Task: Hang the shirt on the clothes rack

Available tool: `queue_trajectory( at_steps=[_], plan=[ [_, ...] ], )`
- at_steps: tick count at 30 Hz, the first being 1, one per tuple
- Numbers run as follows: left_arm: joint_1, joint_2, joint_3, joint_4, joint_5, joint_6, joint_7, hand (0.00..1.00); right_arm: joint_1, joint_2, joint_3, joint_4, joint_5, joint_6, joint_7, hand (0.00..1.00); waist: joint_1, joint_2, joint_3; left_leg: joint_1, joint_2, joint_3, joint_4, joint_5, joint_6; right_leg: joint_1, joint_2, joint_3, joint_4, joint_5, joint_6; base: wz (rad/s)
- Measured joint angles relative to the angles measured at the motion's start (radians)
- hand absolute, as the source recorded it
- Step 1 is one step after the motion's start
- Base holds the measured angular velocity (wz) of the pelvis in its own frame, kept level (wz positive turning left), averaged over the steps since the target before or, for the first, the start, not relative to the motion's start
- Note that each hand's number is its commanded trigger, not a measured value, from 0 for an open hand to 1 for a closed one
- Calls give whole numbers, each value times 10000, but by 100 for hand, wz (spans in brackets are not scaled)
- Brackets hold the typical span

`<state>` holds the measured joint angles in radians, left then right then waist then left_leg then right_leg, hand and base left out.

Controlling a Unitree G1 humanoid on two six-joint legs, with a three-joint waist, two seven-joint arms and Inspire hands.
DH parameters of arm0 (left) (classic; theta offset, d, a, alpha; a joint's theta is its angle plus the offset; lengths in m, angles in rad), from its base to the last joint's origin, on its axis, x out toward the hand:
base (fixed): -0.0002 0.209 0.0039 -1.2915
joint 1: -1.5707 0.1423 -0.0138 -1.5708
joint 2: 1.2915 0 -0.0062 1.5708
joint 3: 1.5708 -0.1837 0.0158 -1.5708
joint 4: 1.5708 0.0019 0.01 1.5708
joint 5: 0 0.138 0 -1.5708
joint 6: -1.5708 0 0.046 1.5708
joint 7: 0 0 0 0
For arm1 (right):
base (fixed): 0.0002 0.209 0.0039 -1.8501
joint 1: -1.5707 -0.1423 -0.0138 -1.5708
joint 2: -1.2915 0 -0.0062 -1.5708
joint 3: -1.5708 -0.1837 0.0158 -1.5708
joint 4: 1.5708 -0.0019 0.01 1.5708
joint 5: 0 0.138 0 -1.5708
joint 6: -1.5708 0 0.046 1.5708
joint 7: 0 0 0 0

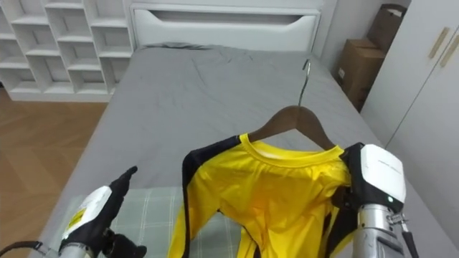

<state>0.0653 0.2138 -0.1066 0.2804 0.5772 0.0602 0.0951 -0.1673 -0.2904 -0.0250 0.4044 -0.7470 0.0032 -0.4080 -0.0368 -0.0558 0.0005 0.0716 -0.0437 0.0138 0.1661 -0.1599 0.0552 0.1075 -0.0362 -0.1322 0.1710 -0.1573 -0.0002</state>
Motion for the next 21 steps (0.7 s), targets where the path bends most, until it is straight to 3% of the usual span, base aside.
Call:
queue_trajectory(
  at_steps=[5, 8, 15, 21],
  plan=[
    [233, -34, 422, 1635, -463, -38, 118, 0, 421, -25, -102, -894, -90, -152, -51, 100, 136, 13, 9, 195, 94, 90, -84, -4, -7, 116, 33, 83, -15, 0, 0, -7],
    [420, -31, 573, 2303, -1112, -317, 255, 0, 532, -30, -100, -1337, -397, -361, -54, 100, 158, 9, 14, 260, 117, 123, -214, -8, -13, 113, 59, 146, -4, -1, 0, -5],
    [706, -40, 796, 4442, -2156, -500, 294, 0, 751, -352, -97, -2102, -444, -601, -173, 100, 215, -12, 18, 268, 128, 172, -243, -15, -21, 103, 79, 182, -16, -1, 0, -1],
    [848, -46, 1006, 5263, -3027, -1021, 408, 0, 935, -348, -120, -2281, -360, -671, -175, 100, 211, -32, 3, 280, 128, 260, -319, -15, -22, 56, 91, 204, -3, -1, 1, -3]
  ],
)
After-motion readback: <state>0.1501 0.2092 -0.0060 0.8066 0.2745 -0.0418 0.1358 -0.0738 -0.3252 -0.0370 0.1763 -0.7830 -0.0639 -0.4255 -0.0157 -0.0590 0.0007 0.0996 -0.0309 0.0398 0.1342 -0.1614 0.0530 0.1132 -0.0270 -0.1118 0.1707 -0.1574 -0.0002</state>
